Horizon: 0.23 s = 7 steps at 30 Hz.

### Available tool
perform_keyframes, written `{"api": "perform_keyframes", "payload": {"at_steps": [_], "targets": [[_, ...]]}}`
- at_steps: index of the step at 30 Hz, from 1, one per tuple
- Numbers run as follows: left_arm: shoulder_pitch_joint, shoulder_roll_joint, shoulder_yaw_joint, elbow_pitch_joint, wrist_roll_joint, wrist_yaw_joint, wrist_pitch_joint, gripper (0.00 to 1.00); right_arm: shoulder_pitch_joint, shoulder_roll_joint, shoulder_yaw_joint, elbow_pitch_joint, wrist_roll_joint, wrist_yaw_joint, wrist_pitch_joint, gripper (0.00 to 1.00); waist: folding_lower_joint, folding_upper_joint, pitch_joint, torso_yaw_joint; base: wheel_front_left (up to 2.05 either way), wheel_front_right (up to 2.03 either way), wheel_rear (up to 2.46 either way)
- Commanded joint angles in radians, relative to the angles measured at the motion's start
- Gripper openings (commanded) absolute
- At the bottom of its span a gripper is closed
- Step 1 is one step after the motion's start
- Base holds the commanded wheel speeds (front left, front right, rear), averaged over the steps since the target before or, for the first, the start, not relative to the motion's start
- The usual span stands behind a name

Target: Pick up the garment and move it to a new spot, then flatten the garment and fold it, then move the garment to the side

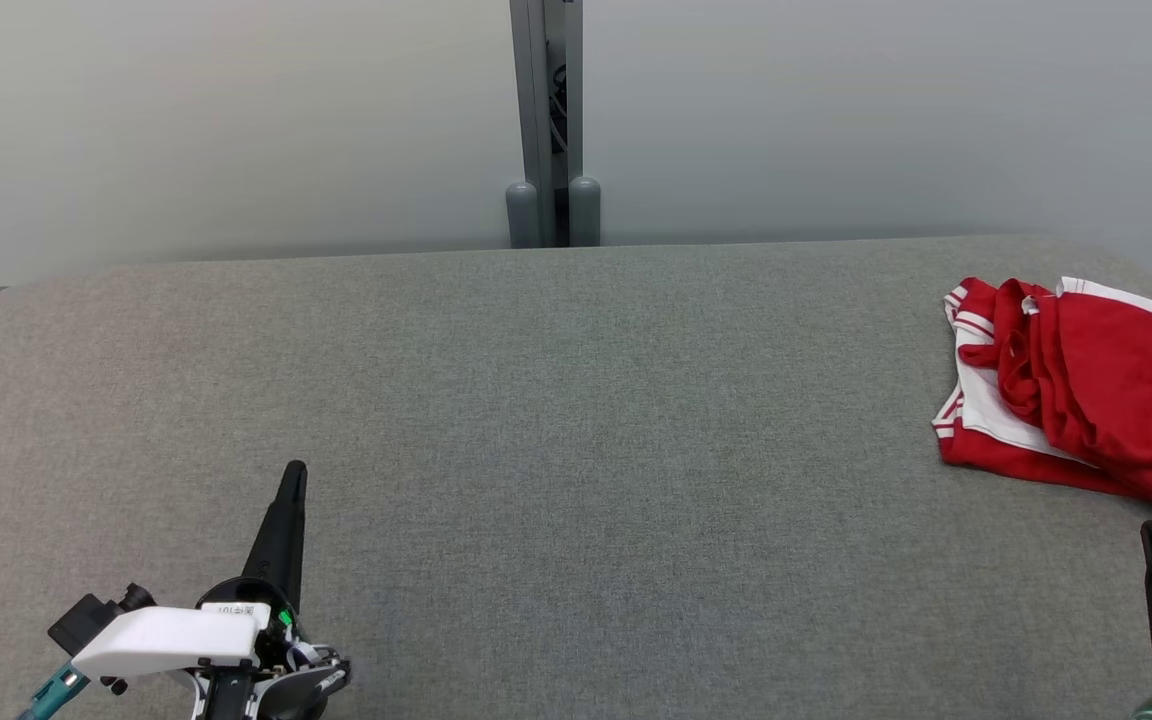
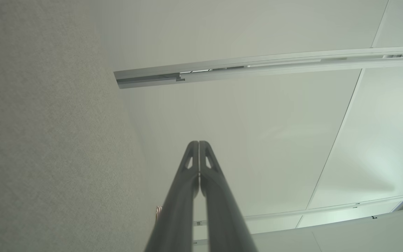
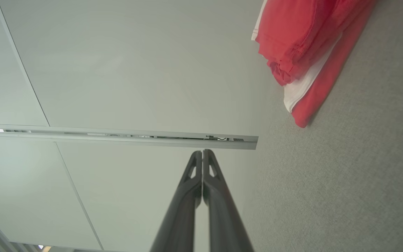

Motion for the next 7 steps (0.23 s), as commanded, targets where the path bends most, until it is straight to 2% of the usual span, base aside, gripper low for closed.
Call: {"api": "perform_keyframes", "payload": {"at_steps": [1, 7], "targets": [[-0.013, 0.004, 0.004, -0.004, -0.002, -0.007, 0.001, 0.0, 0.004, -0.01, -0.005, -0.006, 0.005, 0.0, 0.003, 0.0, 0.0, 0.0, 0.0, 0.0, 0.0, 0.0, 0.0], [-0.013, 0.004, 0.004, -0.004, -0.002, -0.007, 0.001, 0.0, 0.004, -0.01, -0.005, -0.006, 0.005, 0.0, 0.003, 0.0, 0.0, 0.0, 0.0, 0.0, 0.0, 0.0, 0.0]]}}
